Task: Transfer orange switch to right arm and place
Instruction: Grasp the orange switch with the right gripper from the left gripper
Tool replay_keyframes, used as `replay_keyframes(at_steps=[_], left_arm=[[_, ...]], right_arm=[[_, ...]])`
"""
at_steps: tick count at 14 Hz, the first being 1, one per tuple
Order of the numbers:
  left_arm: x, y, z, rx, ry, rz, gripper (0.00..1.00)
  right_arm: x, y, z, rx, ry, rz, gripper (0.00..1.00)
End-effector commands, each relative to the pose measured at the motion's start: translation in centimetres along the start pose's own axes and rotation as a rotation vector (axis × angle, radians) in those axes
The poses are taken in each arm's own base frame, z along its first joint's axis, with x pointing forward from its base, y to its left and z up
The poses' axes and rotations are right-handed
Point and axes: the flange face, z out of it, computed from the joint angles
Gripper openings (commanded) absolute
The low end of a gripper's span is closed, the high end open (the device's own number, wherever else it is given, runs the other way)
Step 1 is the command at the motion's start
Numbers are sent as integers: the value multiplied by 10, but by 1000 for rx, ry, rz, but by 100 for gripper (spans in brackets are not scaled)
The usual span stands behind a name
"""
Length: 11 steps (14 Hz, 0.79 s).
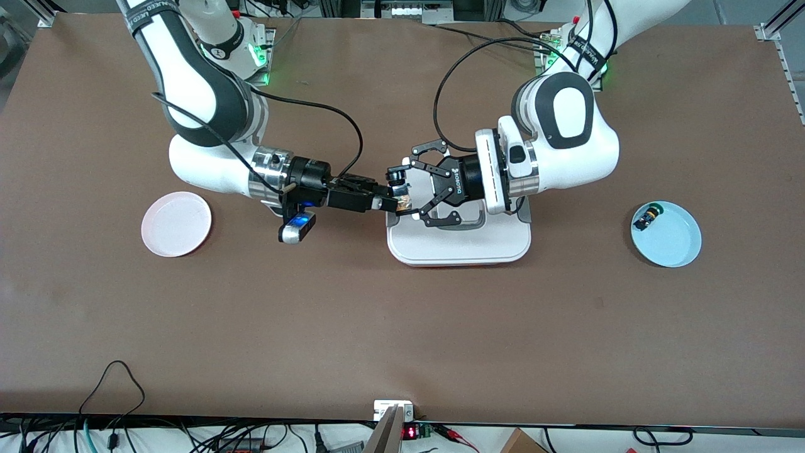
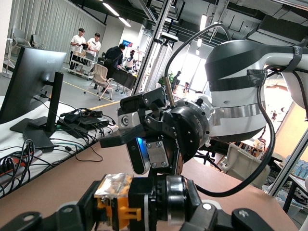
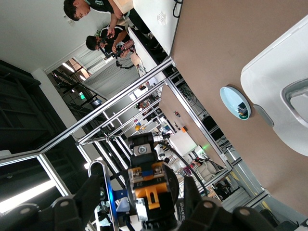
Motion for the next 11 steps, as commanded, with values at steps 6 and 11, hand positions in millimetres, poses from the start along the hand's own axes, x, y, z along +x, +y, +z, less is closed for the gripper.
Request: replay_keyframes(at_steps=[6,11], left_arm=[[7,3,1,9,25,14,11],[8,3,1,9,26,15,11]], right_arm=[[-11,2,-12,5,-142,-48,76],[2,14,-10,5,-157,-105,76]])
